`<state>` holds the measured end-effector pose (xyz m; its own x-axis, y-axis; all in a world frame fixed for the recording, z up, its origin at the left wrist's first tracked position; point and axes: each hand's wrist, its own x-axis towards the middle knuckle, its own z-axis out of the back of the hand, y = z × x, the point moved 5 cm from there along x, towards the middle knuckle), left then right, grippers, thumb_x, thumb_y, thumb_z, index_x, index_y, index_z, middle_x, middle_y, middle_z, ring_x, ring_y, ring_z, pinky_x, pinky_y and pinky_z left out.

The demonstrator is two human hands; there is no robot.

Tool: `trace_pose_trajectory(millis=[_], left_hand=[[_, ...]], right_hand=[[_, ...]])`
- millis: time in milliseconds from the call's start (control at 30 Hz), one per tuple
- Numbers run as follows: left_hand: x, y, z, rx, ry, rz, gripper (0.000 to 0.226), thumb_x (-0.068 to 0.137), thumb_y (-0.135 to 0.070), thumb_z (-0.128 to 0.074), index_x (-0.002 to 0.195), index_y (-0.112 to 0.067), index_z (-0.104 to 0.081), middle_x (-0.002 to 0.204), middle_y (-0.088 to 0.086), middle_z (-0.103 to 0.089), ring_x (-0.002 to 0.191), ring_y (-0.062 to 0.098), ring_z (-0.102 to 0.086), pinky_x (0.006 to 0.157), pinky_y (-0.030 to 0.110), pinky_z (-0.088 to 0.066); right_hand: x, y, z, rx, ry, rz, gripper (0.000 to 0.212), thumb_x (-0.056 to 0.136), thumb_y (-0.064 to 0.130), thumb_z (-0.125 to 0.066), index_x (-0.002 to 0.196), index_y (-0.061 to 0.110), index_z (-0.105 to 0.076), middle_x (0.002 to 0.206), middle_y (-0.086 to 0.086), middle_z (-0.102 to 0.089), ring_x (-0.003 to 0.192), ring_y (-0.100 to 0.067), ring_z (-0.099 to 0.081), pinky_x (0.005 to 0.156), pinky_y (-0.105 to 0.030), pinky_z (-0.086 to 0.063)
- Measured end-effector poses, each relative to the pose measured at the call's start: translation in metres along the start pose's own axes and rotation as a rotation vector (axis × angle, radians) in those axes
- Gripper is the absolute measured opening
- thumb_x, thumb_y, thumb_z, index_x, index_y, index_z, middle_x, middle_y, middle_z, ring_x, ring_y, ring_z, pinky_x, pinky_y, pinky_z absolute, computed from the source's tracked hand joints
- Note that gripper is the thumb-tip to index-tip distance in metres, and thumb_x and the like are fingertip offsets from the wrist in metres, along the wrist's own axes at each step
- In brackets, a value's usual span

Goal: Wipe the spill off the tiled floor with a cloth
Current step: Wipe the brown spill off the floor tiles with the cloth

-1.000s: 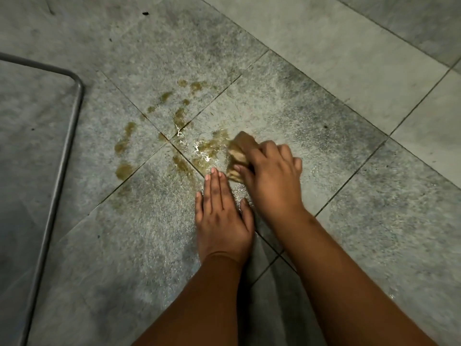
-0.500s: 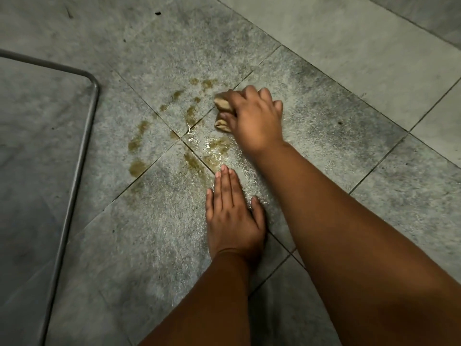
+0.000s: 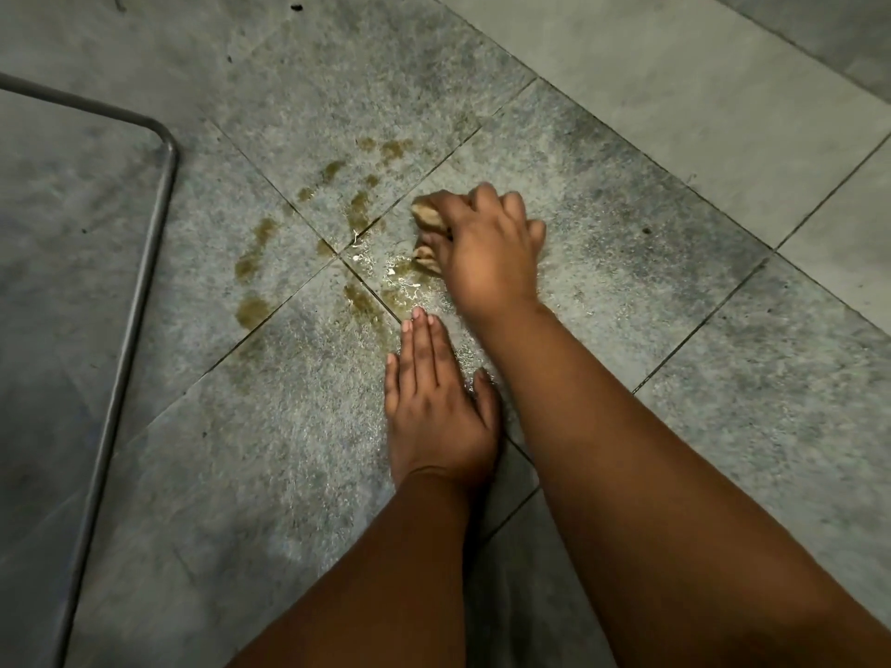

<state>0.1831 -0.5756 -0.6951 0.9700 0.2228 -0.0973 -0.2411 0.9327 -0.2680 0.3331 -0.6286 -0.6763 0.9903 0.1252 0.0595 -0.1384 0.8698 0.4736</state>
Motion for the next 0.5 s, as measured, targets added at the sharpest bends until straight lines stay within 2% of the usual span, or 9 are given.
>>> trace_pose_trajectory(millis=[133, 367, 500], left_hand=[[0.000, 0.000, -0.002, 0.007, -0.009, 0.000, 0.070, 0.095, -0.044, -0.017, 0.155, -0.011, -0.005, 0.163, 0.004, 0.000, 0.149, 0.012, 0.008, 0.120, 0.033, 0.004], [0.001, 0.002, -0.005, 0.027, -0.049, 0.001, 0.069, 0.093, -0.041, -0.024, 0.153, -0.006, -0.020, 0.161, 0.009, -0.014, 0.149, 0.018, -0.007, 0.119, 0.036, -0.005], [0.002, 0.002, -0.004, 0.036, -0.055, -0.002, 0.070, 0.092, -0.041, -0.021, 0.153, -0.006, -0.019, 0.161, 0.009, -0.013, 0.149, 0.018, -0.006, 0.119, 0.035, -0.002]], right_hand=[[0.007, 0.001, 0.001, 0.007, 0.041, 0.034, 0.036, 0.089, 0.041, -0.061, 0.124, 0.037, -0.053, 0.117, 0.003, -0.054, 0.112, -0.022, -0.044, 0.083, -0.040, -0.030], [-0.087, -0.033, 0.029, -0.018, -0.002, -0.081, 0.032, 0.085, 0.042, -0.064, 0.115, 0.033, -0.058, 0.103, 0.003, -0.053, 0.101, -0.022, -0.044, 0.076, -0.035, -0.025], [-0.069, -0.024, 0.024, 0.001, -0.027, -0.094, 0.036, 0.086, 0.039, -0.063, 0.121, 0.038, -0.056, 0.109, 0.003, -0.055, 0.105, -0.023, -0.045, 0.079, -0.036, -0.024]])
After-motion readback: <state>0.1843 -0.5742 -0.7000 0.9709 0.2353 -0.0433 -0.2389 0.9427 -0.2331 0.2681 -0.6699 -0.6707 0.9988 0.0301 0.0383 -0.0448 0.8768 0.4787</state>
